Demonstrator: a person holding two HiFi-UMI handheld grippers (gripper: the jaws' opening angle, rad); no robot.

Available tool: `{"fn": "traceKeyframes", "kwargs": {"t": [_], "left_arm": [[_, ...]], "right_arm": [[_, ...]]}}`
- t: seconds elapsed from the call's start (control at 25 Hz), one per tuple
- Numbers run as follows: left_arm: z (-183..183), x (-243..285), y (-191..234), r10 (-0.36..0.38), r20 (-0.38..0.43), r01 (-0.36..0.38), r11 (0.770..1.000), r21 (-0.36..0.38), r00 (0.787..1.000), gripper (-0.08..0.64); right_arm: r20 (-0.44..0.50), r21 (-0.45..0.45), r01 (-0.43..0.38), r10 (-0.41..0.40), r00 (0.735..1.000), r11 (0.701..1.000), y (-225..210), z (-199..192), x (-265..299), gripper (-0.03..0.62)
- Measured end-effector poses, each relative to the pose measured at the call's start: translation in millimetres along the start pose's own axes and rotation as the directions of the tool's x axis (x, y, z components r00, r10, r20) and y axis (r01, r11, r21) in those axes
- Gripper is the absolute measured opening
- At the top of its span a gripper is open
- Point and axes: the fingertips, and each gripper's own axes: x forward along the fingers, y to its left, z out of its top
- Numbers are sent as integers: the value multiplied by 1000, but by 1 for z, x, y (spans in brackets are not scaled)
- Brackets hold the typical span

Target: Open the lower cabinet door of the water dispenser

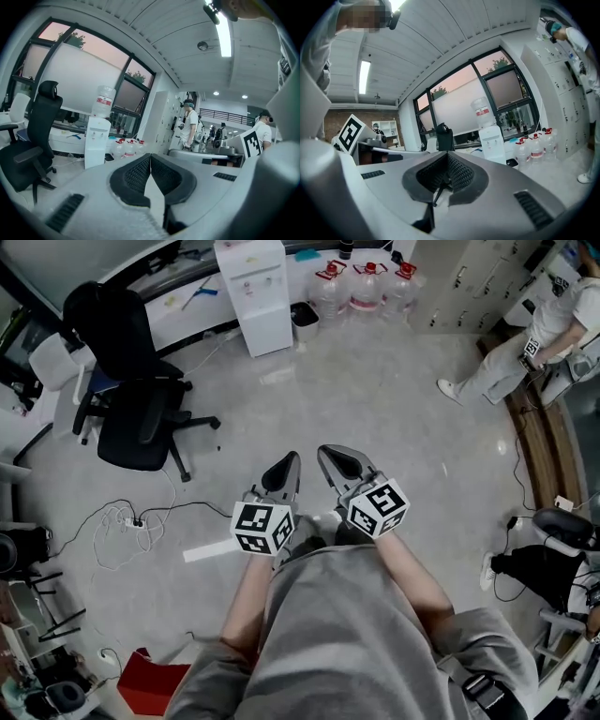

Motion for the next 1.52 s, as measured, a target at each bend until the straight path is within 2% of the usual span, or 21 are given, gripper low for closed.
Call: {"fn": "traceKeyframes", "kwargs": {"t": [0.32,0.8,1.16,1.52], "left_arm": [[3,19,15,-24,-5,24,999,-34,1000,9],[17,65,86,59,-29,-59,998,-32,998,9],[49,141,139,101,-49,-102,994,-34,994,9],[75,231,168,112,-96,-114,993,-16,989,9]], "right_arm": [[-40,10,31,-30,999,999,-15,-2,15,11],[-31,54,-40,42,999,998,-62,9,108,11],[-49,76,-84,88,995,994,-124,28,182,11],[-62,94,-80,86,994,992,-209,48,226,11]]}}
